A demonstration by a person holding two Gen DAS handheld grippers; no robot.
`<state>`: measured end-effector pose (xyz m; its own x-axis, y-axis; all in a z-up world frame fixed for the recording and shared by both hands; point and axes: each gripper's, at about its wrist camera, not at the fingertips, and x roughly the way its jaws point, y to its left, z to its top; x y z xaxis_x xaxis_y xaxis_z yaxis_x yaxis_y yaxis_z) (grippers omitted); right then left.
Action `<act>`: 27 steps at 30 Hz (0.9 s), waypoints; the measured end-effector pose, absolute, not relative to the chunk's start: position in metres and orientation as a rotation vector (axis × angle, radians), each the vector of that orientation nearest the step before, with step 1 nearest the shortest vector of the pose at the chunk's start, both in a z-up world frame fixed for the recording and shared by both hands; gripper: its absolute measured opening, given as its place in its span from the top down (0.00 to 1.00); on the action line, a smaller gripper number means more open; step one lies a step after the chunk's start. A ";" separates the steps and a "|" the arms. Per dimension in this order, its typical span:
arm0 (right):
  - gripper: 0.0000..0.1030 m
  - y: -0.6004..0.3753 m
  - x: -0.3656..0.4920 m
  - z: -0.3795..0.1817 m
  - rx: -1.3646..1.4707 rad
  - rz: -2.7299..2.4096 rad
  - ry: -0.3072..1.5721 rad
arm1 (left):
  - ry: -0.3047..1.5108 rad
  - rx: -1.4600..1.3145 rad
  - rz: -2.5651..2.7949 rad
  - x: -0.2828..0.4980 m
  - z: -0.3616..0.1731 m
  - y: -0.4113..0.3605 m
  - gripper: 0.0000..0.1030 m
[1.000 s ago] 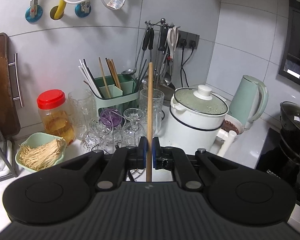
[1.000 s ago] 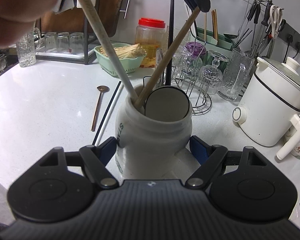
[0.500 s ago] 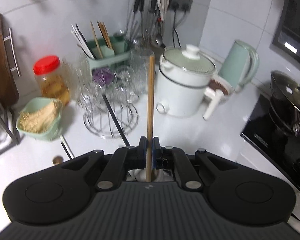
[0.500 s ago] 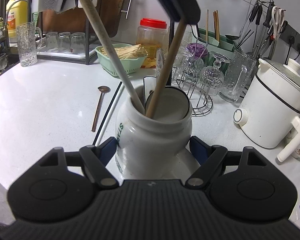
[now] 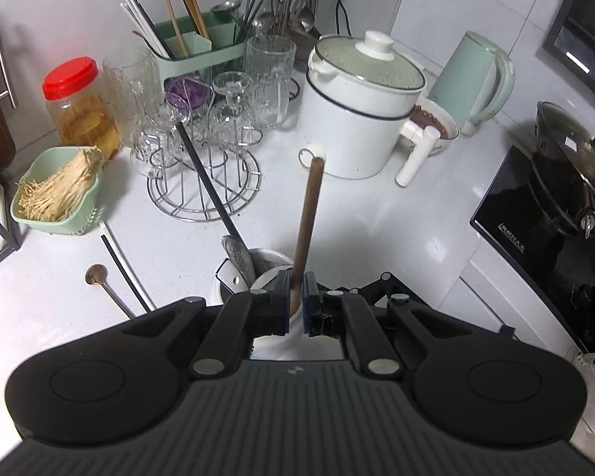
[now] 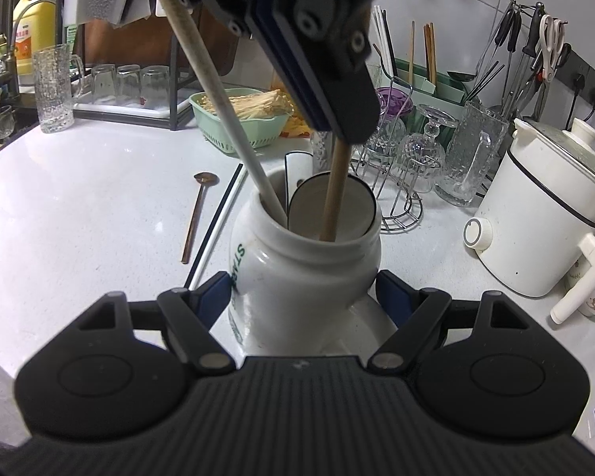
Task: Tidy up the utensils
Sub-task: 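Lower the wooden chopstick into the mug with the left tool, then open the left tool to release the wooden chopstick in the mug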
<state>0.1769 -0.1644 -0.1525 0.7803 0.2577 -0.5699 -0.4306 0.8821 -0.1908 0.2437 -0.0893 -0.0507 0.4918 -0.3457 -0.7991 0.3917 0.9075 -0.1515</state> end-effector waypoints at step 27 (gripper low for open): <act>0.20 -0.164 0.176 -0.153 -0.325 0.380 0.558 | 0.932 0.007 -0.435 0.221 -0.030 -0.077 0.67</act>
